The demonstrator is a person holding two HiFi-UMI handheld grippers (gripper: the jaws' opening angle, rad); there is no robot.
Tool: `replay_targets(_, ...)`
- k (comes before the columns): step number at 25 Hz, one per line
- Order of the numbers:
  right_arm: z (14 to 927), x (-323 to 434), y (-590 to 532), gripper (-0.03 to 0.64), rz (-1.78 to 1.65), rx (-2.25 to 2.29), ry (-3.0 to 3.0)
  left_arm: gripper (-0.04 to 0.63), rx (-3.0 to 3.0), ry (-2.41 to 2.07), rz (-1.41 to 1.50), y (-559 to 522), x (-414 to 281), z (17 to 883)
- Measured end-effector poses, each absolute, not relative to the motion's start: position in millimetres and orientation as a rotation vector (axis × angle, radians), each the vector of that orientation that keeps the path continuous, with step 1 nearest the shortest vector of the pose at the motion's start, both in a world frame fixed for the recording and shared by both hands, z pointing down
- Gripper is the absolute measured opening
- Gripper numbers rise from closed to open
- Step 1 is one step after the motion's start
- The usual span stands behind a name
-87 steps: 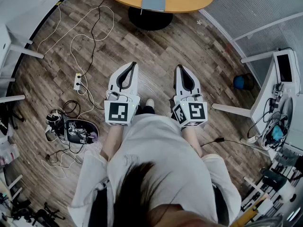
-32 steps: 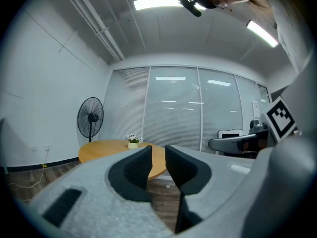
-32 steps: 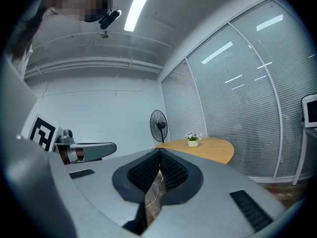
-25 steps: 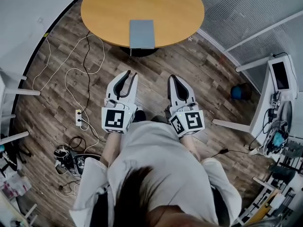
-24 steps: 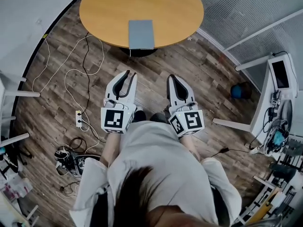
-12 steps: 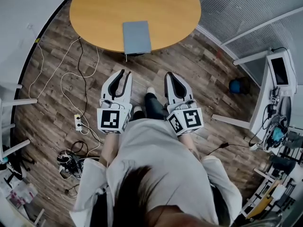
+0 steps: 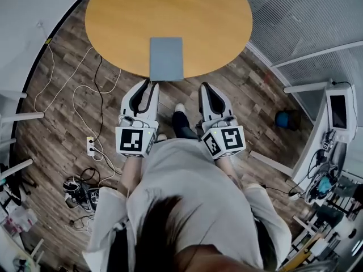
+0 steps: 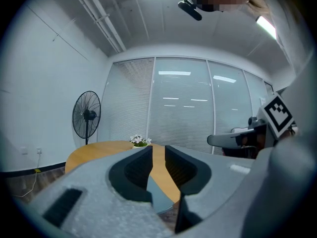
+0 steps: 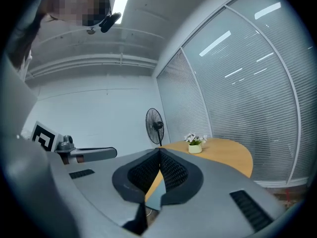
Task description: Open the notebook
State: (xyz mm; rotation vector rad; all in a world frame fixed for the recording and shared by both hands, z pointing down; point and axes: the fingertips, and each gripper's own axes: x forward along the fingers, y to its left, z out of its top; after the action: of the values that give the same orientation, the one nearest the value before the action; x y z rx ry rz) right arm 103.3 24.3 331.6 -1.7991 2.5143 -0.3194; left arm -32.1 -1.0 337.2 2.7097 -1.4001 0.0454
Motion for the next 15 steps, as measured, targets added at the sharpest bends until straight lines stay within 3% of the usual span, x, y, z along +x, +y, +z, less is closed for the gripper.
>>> replay_targets(15, 346, 176, -89, 0.002, -0.378, -1.741, 2.608, 0.089, 2.589, -1.614, 0.048, -103, 0, 337)
